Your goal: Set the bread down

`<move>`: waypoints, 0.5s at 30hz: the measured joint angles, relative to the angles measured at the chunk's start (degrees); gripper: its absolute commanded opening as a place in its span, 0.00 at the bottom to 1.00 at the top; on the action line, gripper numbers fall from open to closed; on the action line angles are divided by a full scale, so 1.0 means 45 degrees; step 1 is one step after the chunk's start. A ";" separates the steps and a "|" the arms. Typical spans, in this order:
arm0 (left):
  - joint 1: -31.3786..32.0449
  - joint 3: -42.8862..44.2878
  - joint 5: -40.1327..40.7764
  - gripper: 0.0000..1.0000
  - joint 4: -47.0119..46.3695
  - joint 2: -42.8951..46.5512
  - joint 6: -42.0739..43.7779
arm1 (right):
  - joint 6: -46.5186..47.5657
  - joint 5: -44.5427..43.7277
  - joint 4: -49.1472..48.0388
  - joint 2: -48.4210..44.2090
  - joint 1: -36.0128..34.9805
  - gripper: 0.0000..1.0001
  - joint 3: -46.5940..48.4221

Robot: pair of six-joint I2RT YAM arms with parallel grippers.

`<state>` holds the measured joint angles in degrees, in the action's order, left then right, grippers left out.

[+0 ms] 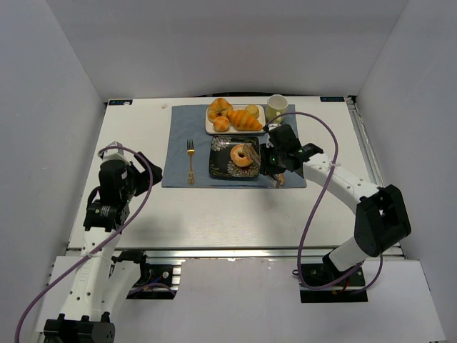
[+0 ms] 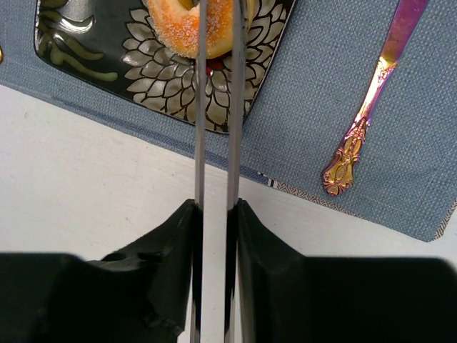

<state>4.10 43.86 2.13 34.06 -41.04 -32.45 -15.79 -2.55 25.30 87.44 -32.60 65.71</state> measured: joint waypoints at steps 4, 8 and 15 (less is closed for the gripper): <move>0.0000 0.0000 0.0000 0.98 0.0117 0.0000 0.0005 | -0.0005 0.0000 -0.0049 0.0010 -0.0029 0.38 0.0000; 0.0000 0.0000 0.0000 0.98 0.0155 0.0000 0.0010 | -0.0019 -0.0005 -0.0044 0.0000 -0.0034 0.46 0.0015; 0.0000 0.0000 0.0000 0.98 0.0155 0.0000 0.0010 | -0.0010 -0.0019 0.0058 -0.0340 -0.0034 0.53 0.0175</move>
<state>4.10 43.86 2.13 34.76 -41.04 -32.40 -15.84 -2.63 25.56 85.91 -32.75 66.50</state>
